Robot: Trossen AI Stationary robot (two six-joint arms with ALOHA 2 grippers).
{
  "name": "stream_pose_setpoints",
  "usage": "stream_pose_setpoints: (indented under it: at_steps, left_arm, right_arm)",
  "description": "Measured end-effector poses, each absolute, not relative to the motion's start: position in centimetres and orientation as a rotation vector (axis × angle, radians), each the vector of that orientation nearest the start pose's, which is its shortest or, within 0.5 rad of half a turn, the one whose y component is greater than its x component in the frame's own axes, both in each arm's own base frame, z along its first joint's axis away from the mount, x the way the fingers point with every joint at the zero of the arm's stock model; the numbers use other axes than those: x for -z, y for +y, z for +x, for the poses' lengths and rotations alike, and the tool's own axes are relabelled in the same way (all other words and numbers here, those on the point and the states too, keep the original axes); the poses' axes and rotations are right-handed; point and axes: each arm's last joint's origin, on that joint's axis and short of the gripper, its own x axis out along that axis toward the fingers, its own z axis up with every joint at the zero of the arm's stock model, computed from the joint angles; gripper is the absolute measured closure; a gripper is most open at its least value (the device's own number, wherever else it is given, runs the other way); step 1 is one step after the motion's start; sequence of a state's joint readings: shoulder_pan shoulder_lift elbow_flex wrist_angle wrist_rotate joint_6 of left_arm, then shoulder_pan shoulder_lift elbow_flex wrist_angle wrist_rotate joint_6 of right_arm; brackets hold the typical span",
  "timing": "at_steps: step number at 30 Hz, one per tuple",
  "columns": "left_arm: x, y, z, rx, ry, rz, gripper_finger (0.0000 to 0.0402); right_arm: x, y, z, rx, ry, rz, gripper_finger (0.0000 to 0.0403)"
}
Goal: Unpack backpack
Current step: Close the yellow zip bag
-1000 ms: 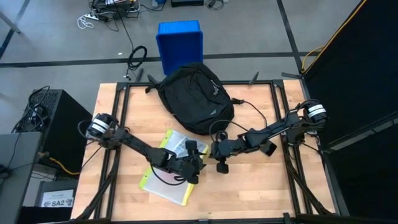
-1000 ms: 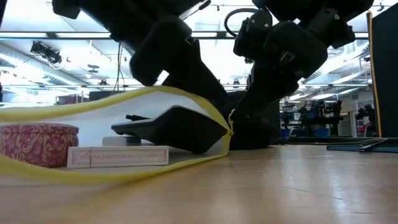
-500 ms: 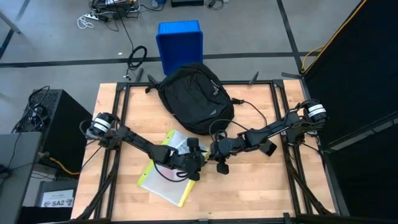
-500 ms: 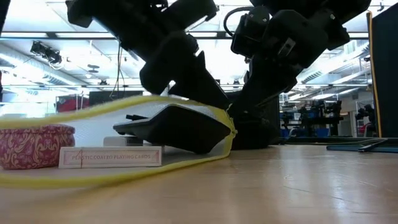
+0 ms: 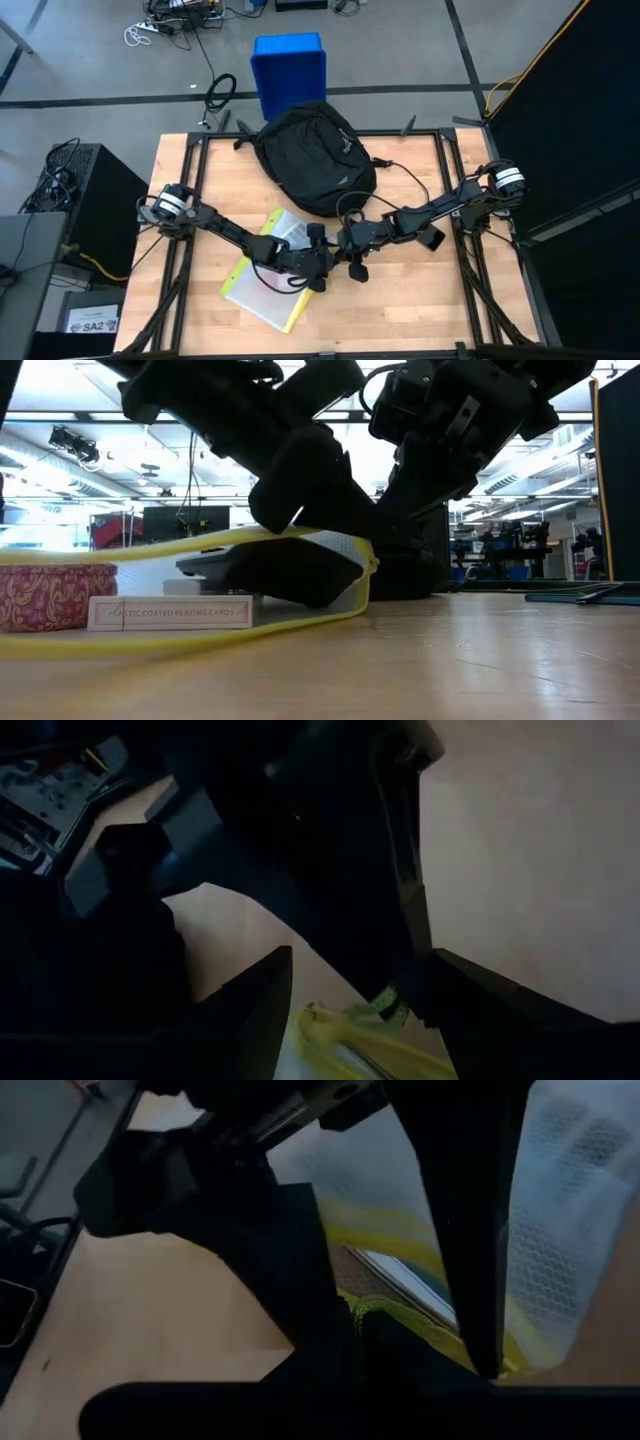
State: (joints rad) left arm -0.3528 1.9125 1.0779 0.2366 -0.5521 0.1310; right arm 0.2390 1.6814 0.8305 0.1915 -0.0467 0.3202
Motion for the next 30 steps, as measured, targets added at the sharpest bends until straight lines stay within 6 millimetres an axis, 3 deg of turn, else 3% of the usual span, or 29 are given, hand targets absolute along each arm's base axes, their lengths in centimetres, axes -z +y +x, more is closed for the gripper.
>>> stream_pose_setpoints:
  at_steps: [16, 30]
  left_arm:
    - [-14.8, -12.3, 37.4, -0.115, 0.607, 0.477, 0.0208]
    - [-15.0, -12.4, 37.7, -0.105, 0.567, 0.490, 0.0349]
  right_arm:
    - [-16.8, 8.2, 32.6, -0.285, 0.648, 0.316, 0.0403]
    - [-16.7, 7.7, 32.7, -0.241, 0.659, 0.325, 0.0403]
